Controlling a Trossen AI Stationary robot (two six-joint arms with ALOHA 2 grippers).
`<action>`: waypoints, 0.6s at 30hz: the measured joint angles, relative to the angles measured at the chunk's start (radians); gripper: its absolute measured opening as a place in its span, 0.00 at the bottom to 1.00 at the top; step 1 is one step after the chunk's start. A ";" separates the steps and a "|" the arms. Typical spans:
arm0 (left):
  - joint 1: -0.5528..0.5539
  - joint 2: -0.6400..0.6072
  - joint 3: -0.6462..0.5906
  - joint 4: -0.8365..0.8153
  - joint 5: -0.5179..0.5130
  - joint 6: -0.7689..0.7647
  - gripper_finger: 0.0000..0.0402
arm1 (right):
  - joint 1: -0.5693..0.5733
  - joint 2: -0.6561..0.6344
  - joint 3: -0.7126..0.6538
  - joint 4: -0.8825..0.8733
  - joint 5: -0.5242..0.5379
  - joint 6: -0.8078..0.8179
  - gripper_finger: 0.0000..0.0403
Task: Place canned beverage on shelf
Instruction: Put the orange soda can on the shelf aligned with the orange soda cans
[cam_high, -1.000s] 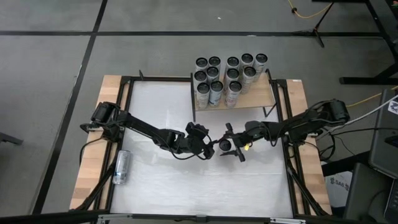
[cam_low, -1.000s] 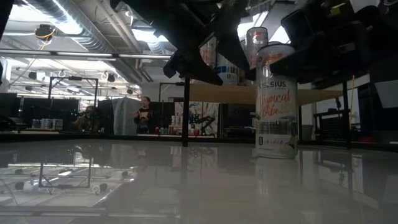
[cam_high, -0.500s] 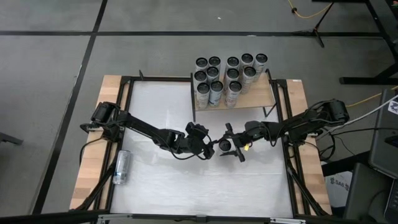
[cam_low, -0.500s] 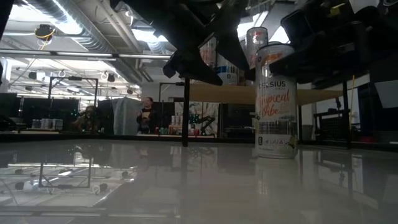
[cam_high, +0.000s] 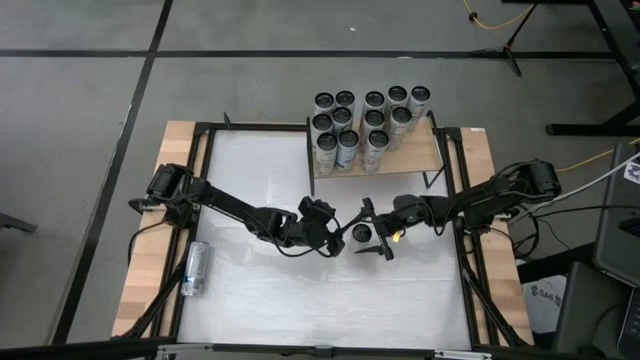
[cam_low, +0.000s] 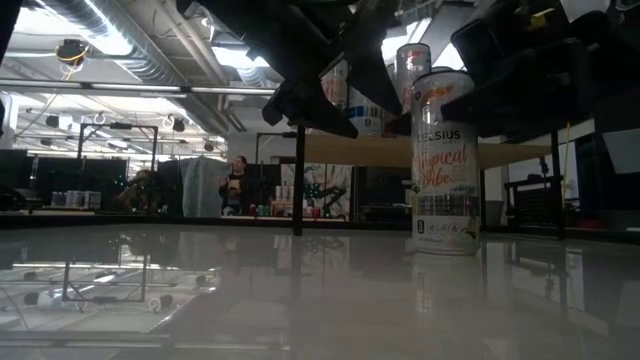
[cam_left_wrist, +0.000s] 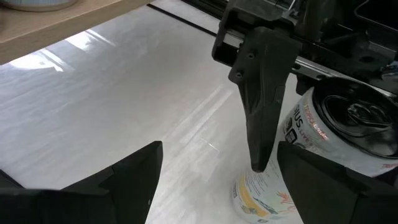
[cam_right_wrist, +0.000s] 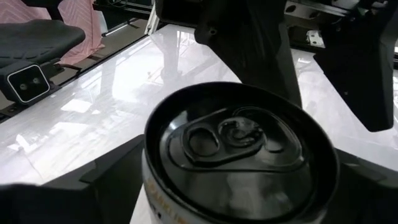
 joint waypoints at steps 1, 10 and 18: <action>0.000 0.000 0.000 0.000 0.000 0.000 0.78 | 0.000 0.000 0.000 0.000 0.000 0.000 0.91; 0.000 0.000 0.000 0.000 -0.003 0.000 0.78 | 0.000 -0.021 0.024 -0.002 -0.001 0.087 0.93; 0.000 0.000 0.000 -0.013 -0.003 0.000 0.78 | 0.000 -0.047 0.065 -0.010 -0.001 0.137 0.93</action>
